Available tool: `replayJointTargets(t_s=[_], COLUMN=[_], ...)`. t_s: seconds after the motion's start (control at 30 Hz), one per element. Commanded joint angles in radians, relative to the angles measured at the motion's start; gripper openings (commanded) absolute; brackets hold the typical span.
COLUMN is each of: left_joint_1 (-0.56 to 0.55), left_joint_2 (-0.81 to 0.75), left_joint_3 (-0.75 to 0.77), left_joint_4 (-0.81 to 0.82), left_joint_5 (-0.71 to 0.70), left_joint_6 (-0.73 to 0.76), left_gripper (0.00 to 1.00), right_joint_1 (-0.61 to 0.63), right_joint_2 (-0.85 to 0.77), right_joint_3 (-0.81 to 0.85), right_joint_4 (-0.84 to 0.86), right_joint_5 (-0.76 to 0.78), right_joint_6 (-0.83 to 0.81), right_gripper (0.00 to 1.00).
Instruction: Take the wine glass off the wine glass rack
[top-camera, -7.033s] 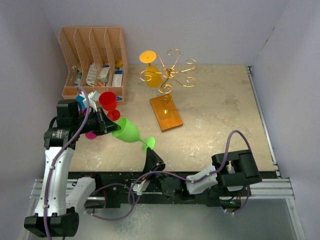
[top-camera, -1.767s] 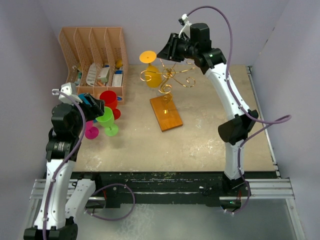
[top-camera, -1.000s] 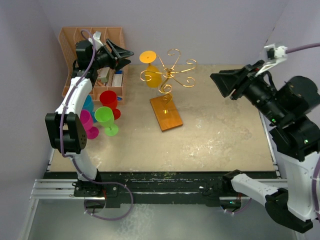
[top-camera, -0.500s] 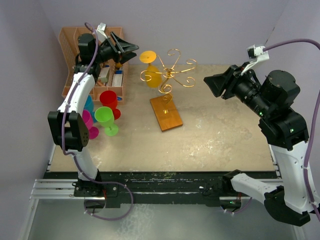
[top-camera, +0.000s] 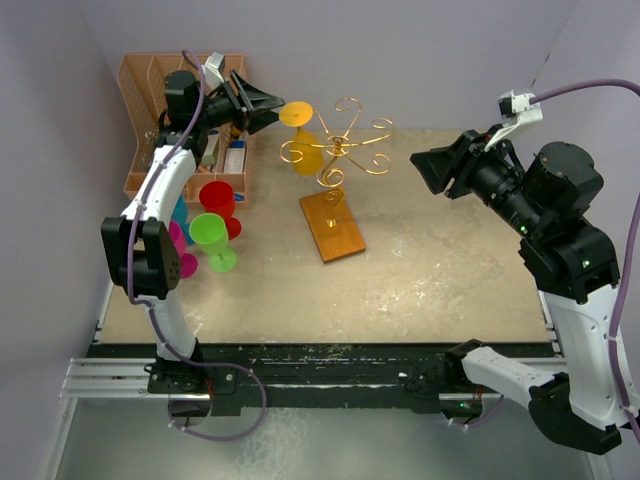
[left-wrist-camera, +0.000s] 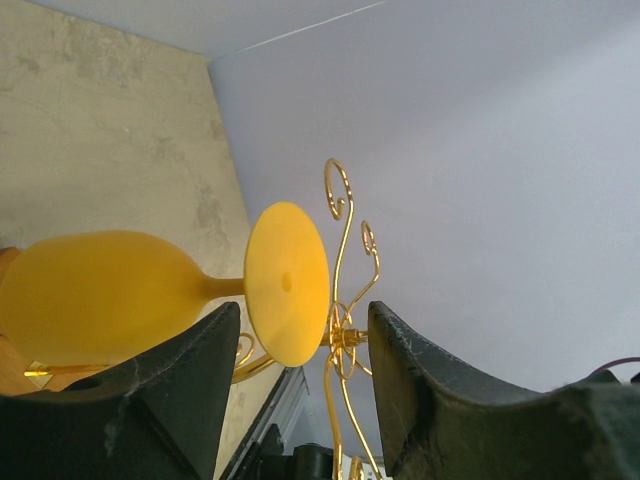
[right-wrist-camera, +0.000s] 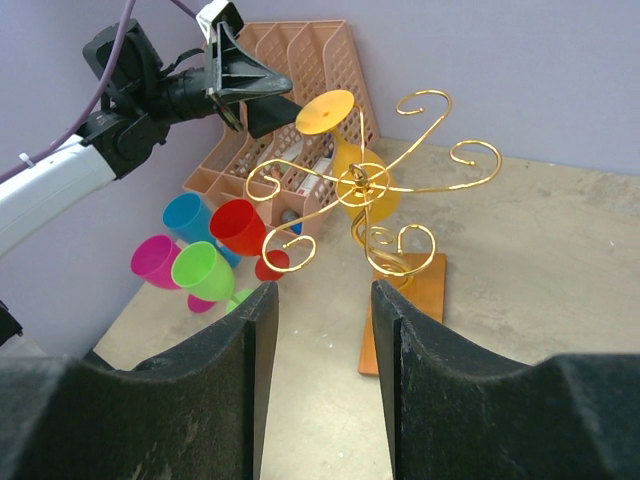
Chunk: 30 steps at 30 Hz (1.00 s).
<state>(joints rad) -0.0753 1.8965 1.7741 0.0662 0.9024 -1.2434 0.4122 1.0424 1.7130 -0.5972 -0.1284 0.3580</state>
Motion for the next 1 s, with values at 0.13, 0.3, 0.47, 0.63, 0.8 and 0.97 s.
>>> replayJointTargets(t_s=[0.13,0.3,0.47,0.63,0.8,0.97], left_joint_1=[-0.013,-0.016,-0.021,-0.024,-0.024,-0.024], left_joint_2=[0.008,0.016,0.025,0.037,0.041,0.039], left_joint_3=[-0.024,-0.024,-0.029,-0.039,-0.054,-0.075], left_joint_4=[0.089,0.093,0.119,0.159,0.174,0.223], left_joint_5=[0.041,0.047,0.064,0.08,0.085,0.089], left_joint_6=[-0.038,-0.04,-0.056,-0.09,-0.105,-0.148], left_gripper=[0.55,0.49,0.36,0.29,0.25,0.15], right_joint_1=[0.001,0.002,0.002,0.002,0.002,0.002], right_joint_2=[-0.017,-0.02,-0.022,-0.027,-0.036,-0.044], right_joint_3=[-0.004,-0.007,-0.016,-0.02,-0.024,-0.034], right_joint_4=[0.041,0.043,0.043,0.043,0.043,0.045], right_joint_5=[0.024,0.026,0.03,0.036,0.045,0.055], right_joint_6=[-0.016,-0.017,-0.022,-0.026,-0.029,-0.028], right_gripper=[0.45,0.45,0.45,0.46,0.46,0.46])
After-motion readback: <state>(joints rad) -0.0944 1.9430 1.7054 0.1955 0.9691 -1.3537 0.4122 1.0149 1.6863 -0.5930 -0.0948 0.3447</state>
